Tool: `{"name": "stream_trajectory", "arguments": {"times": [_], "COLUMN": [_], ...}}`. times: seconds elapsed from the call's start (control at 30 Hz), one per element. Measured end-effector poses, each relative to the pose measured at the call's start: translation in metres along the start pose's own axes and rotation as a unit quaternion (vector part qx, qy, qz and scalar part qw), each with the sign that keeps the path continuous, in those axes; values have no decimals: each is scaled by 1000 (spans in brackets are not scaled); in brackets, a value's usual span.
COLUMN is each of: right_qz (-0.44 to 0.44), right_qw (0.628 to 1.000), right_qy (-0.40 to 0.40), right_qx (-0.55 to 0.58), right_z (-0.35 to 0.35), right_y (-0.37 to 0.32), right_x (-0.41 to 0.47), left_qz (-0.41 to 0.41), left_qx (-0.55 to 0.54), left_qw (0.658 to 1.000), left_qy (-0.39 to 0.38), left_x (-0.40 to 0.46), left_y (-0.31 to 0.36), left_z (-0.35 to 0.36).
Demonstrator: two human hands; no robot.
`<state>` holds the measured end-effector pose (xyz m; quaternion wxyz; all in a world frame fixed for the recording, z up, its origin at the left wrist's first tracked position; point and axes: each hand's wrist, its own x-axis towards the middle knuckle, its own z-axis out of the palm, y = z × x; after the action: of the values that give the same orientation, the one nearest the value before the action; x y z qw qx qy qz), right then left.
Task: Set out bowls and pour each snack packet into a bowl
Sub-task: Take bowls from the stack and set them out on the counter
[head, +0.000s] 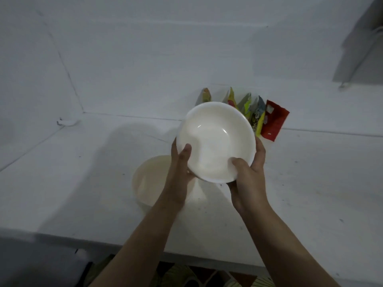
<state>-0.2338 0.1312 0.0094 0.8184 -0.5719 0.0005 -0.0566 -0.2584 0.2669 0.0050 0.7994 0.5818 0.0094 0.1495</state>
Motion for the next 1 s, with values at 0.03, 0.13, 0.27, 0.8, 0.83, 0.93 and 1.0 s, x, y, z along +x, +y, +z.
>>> {"name": "stream_trajectory", "arguments": {"times": [0.03,0.13,0.27,0.8,0.83,0.93,1.0], "right_qz": [-3,-15,-30,127,133,141,131], "right_qw": [1000,997,964,938,934,917,914], "right_qy": [-4,-12,17,308,321,358,373], "right_qx": [-11,-79,-265,-94,-78,-100,-96], "right_z": [-10,-47,-116,-367,-375,-388,-392], "right_y": [-2,-14,-28,-27,-24,-17,-13], "right_x": [4,22,57,170,174,182,187], "left_qz": [-44,-133,-200,-283,-282,-278,-276], "left_qx": [-74,-147,-128,-35,-30,-34,-43], "left_qw": [996,980,971,951,951,950,950], "left_qy": [-16,-8,37,121,124,136,143], "left_x": [4,14,25,52,53,55,57], "left_y": [-6,-27,-70,-189,-193,-200,-205], "left_z": [11,47,102,250,253,259,262]}}
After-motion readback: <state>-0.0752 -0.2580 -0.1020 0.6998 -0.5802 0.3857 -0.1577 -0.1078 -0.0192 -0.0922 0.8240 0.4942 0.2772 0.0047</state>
